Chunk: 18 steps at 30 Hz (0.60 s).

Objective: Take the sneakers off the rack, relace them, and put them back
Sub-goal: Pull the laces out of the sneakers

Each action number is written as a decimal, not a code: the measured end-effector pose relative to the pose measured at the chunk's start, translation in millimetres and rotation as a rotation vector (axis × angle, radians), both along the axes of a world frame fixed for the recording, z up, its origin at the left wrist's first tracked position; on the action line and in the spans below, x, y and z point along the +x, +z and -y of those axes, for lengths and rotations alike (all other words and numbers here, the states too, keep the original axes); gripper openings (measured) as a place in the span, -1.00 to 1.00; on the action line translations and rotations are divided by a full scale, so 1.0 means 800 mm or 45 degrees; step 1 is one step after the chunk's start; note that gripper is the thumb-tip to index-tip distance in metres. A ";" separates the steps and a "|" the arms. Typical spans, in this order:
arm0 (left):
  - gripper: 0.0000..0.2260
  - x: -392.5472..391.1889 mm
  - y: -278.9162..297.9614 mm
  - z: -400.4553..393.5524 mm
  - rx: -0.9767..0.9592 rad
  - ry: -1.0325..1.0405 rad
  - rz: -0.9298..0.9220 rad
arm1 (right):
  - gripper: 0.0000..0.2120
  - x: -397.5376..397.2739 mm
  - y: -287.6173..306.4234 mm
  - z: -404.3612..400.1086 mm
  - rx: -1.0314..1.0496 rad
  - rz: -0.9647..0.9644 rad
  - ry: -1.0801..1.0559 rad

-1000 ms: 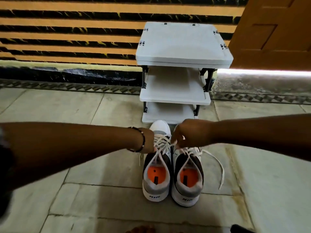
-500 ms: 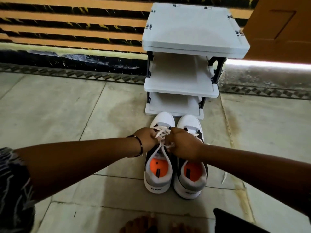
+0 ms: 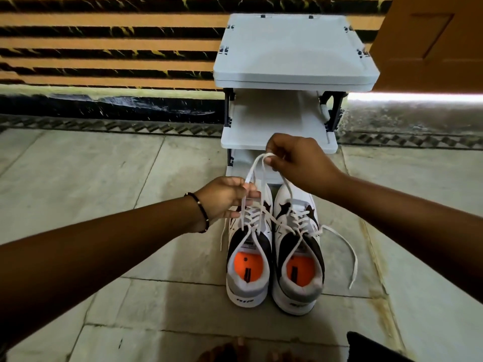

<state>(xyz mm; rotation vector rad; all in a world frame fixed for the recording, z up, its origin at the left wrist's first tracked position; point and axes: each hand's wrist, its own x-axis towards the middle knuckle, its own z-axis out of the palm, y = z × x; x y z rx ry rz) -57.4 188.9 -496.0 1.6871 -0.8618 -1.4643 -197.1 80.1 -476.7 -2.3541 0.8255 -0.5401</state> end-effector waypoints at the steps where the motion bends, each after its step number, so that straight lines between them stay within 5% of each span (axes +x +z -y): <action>1: -0.80 -0.004 0.002 0.003 -0.008 -0.055 0.000 | -0.90 0.004 0.005 -0.002 0.035 0.053 0.006; 7: -0.79 -0.007 0.006 -0.001 -0.119 -0.295 0.133 | -0.97 0.015 0.019 0.002 0.195 0.196 -0.067; 9: -0.81 -0.001 0.006 -0.003 -0.188 -0.213 0.216 | -0.83 0.009 0.017 0.012 0.305 0.086 -0.159; 12: -0.78 0.011 0.009 0.000 -0.277 -0.106 0.308 | -0.54 -0.002 0.011 0.016 0.053 -0.146 -0.244; 14: -0.77 0.014 0.015 0.005 -0.326 -0.065 0.331 | -0.57 -0.003 0.013 0.007 -0.072 -0.075 -0.202; 18: -0.77 0.014 0.030 0.014 -0.388 0.040 0.309 | -0.80 0.006 0.010 -0.016 0.602 -0.384 0.133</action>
